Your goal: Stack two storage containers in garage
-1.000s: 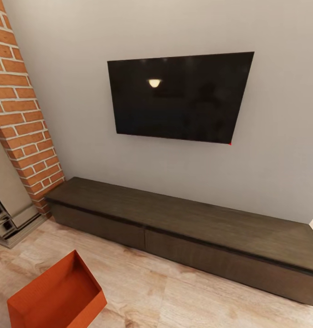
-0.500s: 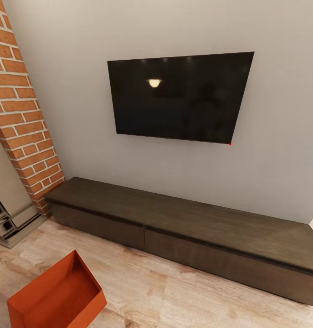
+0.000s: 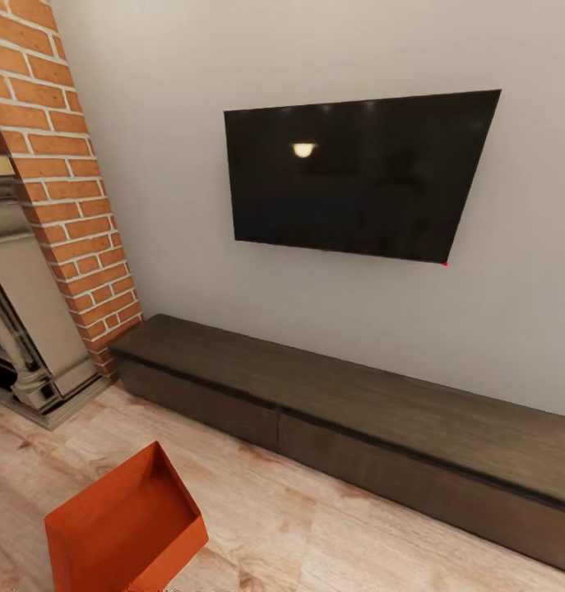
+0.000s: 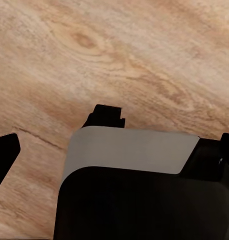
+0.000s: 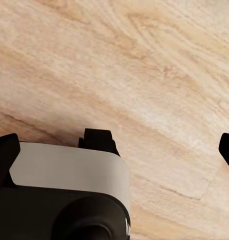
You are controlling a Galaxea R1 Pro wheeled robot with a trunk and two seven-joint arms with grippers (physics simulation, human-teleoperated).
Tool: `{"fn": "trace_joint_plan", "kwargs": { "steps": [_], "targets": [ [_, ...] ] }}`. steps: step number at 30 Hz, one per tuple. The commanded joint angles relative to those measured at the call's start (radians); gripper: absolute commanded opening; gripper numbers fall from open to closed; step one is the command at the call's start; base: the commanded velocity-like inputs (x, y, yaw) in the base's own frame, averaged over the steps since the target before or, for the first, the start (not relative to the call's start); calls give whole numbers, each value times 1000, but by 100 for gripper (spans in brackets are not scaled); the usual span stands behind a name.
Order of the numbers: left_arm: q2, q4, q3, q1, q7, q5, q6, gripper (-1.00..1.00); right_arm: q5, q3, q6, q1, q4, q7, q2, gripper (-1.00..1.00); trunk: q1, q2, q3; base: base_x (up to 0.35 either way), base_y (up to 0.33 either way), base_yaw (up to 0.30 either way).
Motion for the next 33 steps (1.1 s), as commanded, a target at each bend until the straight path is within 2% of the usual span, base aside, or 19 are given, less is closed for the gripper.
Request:
{"fn": "trace_joint_plan", "kwargs": {
  "steps": [1, 33],
  "targets": [
    [0, 0, -1, 0, 2, 9, 0, 100, -10, 8, -6, -1, 3, -1, 1, 100, 0, 0, -1, 0, 0, 268],
    [0, 0, -1, 0, 2, 9, 0, 100, -10, 8, -6, -1, 3, -1, 1, 100, 0, 0, -1, 0, 0, 269]
  ]
}}
